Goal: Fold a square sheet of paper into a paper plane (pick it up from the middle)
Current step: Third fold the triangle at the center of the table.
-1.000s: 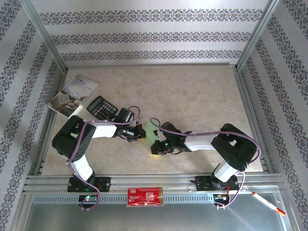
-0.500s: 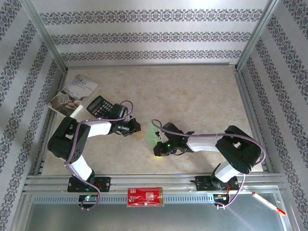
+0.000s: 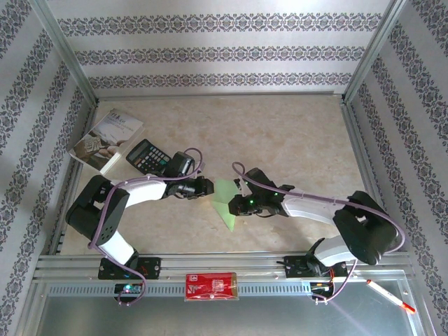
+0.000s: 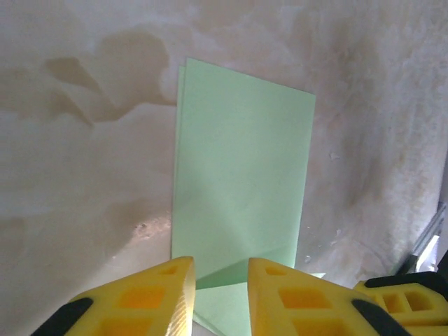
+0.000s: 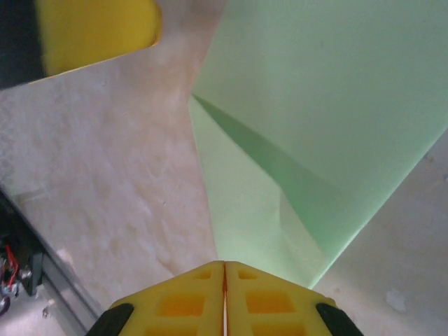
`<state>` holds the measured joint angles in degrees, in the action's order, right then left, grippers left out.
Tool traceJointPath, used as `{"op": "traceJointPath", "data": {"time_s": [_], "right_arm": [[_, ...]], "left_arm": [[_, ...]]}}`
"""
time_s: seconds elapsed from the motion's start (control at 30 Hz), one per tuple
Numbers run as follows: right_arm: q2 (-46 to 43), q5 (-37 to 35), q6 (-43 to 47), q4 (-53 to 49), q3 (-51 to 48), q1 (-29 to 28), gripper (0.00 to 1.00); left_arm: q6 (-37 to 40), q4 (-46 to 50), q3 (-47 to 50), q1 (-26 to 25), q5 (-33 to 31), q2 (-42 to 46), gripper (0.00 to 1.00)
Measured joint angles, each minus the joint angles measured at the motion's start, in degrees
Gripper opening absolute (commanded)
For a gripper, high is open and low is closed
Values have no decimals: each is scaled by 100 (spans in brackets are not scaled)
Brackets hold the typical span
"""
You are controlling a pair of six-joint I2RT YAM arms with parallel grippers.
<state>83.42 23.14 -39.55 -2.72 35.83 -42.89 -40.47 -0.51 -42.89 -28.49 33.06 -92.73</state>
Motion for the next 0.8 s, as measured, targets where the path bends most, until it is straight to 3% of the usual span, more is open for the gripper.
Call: {"op": "traceJointPath", "data": {"time_s": [0.43,0.8], "right_arm": [[623,-205,-22,61,76,306,3],[717,-9,96,175,116,358,3]], "left_arm": [[192,426,-9,-142,214,11,43],[184,509,-9,-302,245,-2,47]]}}
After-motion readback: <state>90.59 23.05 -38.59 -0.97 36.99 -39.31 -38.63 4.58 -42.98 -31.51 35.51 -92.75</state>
